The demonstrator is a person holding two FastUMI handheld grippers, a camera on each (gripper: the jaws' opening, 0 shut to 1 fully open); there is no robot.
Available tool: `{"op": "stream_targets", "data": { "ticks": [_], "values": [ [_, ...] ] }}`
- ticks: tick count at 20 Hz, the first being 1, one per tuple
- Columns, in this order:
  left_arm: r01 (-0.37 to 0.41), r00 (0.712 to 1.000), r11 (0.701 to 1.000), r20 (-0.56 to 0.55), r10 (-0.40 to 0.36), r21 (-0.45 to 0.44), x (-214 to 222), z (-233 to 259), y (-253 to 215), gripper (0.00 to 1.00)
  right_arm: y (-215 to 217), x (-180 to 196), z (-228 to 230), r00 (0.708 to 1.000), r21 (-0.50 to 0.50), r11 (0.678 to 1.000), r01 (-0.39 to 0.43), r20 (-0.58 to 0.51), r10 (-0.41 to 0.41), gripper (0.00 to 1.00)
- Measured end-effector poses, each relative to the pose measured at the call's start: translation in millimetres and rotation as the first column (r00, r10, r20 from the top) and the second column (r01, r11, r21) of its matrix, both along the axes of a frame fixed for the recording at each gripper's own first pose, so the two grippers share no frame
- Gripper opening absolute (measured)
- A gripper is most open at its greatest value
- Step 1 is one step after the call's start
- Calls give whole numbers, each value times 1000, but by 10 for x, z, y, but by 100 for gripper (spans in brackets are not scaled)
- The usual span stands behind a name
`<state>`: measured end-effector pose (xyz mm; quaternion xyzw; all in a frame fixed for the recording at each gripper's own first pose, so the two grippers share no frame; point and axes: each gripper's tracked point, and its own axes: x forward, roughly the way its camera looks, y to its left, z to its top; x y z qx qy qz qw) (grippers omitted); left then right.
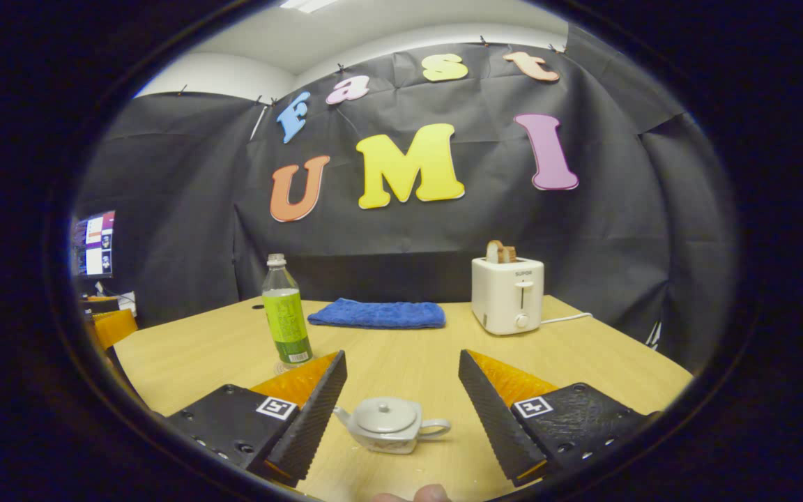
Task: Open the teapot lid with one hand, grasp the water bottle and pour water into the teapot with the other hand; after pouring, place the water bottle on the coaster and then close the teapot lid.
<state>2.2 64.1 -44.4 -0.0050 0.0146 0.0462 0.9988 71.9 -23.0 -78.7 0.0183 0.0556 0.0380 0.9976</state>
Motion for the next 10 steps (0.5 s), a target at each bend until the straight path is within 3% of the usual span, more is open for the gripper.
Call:
{"op": "stream_targets", "data": {
  "ticks": [7, 8, 10],
  "values": [
    [96, 995, 995, 35, -95, -31, 20, 328, -596, 100, -417, -629, 641, 988, -1, 994, 105, 116, -104, 96],
    [104, 994, 994, 44, -103, -33, 1, 377, -651, 100, -448, -707, 718, 985, -1, 994, 113, 130, -111, 92],
    [123, 991, 992, 59, -121, -36, -24, 442, -789, 100, -470, -841, 745, 983, 0, 993, 119, 139, -118, 96]
  ]
}}
